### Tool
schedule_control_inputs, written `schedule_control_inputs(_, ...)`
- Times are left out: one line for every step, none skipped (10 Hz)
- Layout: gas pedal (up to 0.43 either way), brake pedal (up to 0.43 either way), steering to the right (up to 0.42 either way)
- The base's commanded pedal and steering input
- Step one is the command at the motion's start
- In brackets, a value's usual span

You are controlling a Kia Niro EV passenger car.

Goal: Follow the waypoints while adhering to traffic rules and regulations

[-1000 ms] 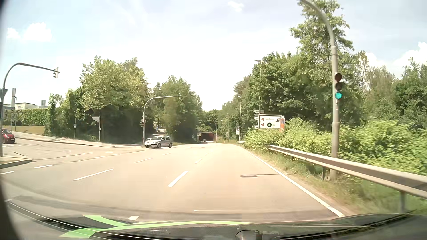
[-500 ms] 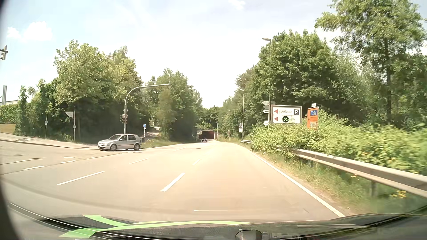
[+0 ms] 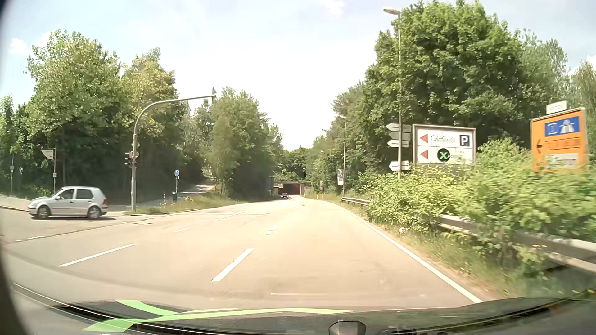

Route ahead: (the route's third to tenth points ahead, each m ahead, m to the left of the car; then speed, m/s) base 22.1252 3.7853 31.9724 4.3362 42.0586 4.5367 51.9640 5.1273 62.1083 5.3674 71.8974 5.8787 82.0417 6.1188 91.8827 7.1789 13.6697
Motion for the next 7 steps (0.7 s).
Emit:
schedule_control_inputs(0.059,0.0,-0.005)
schedule_control_inputs(0.059,0.0,-0.005)
schedule_control_inputs(0.047,0.0,-0.005)
schedule_control_inputs(0.047,0.0,-0.006)
schedule_control_inputs(0.047,0.0,-0.005)
schedule_control_inputs(0.047,0.0,-0.005)
schedule_control_inputs(0.039,0.0,-0.005)
